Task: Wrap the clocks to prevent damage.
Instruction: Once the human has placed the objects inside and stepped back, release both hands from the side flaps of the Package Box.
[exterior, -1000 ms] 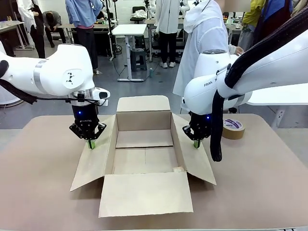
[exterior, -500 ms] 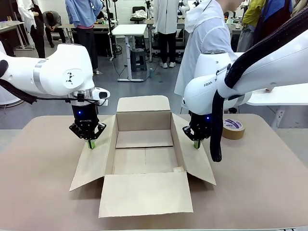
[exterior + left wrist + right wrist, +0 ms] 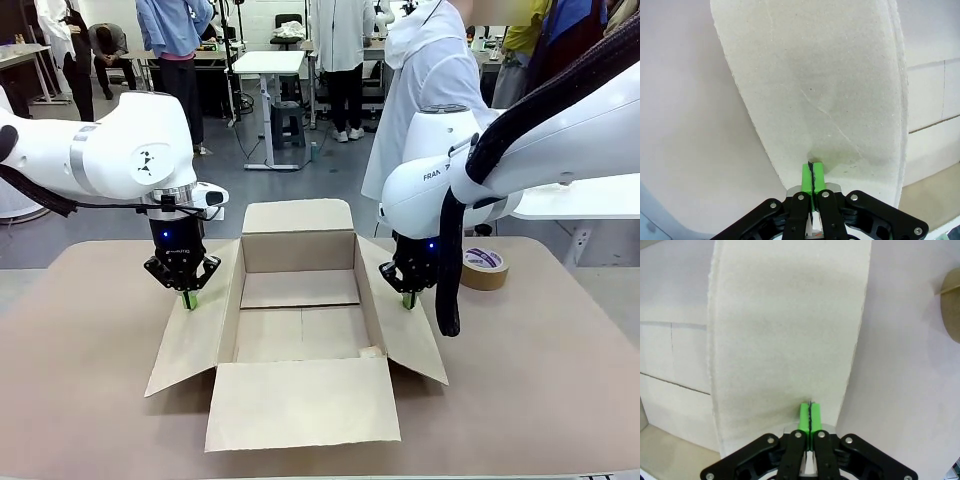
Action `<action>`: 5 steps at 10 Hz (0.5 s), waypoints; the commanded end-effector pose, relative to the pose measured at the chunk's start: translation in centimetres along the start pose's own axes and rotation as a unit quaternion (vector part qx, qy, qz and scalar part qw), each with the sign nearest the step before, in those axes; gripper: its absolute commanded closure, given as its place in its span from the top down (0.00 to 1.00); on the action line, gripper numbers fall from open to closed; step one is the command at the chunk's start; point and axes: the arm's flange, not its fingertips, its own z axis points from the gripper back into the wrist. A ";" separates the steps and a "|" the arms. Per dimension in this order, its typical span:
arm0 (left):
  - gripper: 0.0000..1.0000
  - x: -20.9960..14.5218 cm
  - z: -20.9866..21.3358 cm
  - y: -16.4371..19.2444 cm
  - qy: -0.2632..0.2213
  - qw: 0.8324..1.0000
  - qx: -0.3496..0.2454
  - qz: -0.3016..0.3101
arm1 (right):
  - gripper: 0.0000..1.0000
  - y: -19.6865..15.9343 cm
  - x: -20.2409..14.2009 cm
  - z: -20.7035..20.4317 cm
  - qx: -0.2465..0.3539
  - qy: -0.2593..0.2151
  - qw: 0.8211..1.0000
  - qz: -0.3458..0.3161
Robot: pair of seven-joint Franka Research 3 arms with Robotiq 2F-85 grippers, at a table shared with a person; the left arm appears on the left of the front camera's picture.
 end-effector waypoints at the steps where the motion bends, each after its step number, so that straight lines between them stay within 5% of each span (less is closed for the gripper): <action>1: 0.00 -0.4 0.0 0.1 -0.002 1.000 0.005 -0.002 | 0.01 0.2 0.0 -0.2 -0.007 0.003 1.000 -0.009; 5: 0.00 -0.4 0.0 0.1 -0.002 1.000 0.005 -0.002 | 0.01 0.2 0.0 -0.2 -0.007 0.003 1.000 -0.009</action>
